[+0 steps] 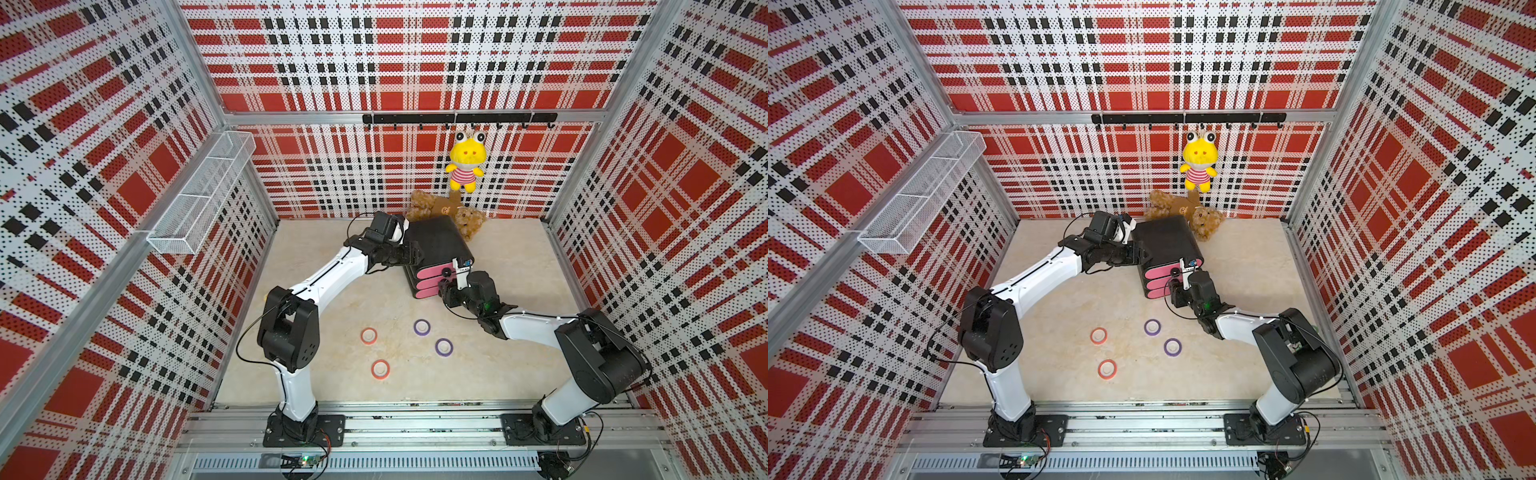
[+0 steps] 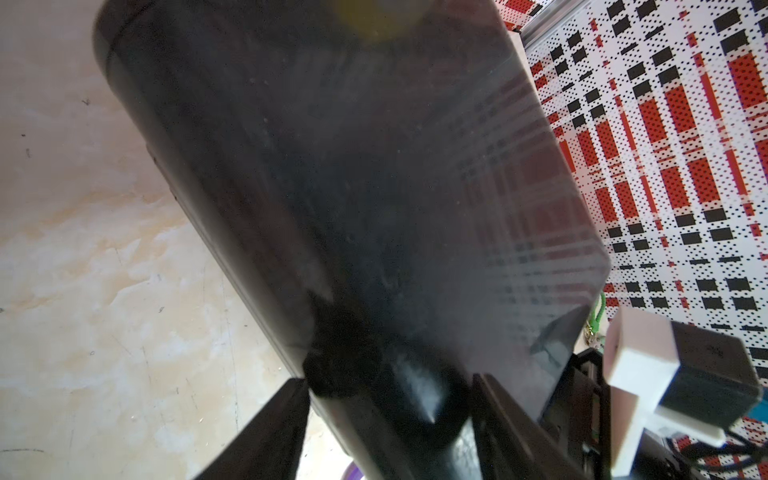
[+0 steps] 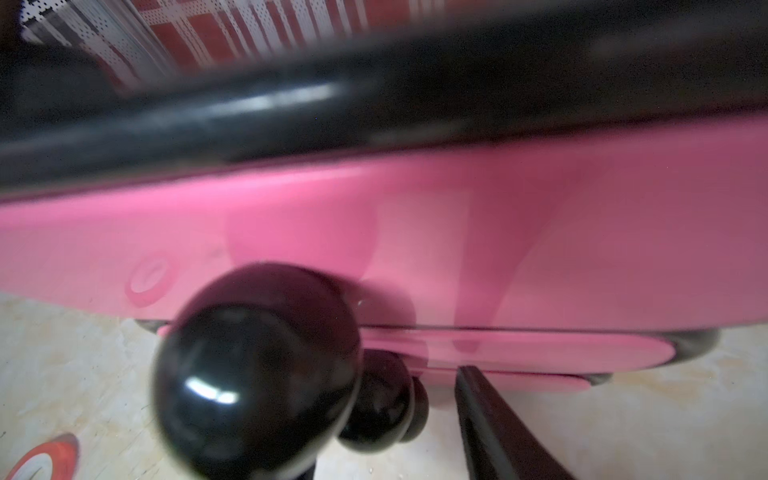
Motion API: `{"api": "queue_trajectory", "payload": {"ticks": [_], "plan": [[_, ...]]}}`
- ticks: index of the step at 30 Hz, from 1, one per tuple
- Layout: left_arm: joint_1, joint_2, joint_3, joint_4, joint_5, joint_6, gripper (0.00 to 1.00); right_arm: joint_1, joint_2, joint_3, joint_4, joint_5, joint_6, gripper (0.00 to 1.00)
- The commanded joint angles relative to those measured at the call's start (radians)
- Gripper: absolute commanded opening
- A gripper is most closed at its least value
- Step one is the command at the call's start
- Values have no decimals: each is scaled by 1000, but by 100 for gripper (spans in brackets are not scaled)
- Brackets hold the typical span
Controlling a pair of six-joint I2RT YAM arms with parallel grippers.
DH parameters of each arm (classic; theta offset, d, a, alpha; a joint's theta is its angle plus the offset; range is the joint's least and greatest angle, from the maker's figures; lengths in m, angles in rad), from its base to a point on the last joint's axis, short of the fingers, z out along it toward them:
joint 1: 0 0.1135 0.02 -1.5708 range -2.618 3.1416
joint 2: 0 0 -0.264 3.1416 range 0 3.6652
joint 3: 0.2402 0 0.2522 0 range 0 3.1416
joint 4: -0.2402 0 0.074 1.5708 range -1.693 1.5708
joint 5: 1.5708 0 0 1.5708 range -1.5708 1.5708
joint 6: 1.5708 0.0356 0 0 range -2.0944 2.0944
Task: Place the transparent tape into the drawer according to color
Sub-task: Open the drawer in the storage box.
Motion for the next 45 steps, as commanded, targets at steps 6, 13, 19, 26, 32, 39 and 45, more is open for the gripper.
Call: {"api": "queue_trajectory", "payload": {"ticks": [6, 13, 19, 26, 32, 39, 45], "plan": [[1, 10, -19, -58, 1, 25, 68, -4, 25, 35, 10, -7, 17, 44], [1, 7, -18, -63, -5, 25, 68, -4, -19, -8, -4, -17, 31, 33], [4, 8, -15, -65, -10, 25, 68, -2, -89, -65, -28, -18, 40, 30], [3, 8, -9, -68, -11, 25, 68, -1, -197, -131, -71, -14, 48, 29], [3, 10, -5, -70, -11, 25, 68, 6, -278, -183, -111, -5, 59, 29], [3, 12, -2, -73, -14, 25, 68, 24, -316, -212, -131, 5, 79, 30], [2, 14, 11, -81, -14, 49, 68, 39, -372, -248, -149, 24, 101, 30]]}}
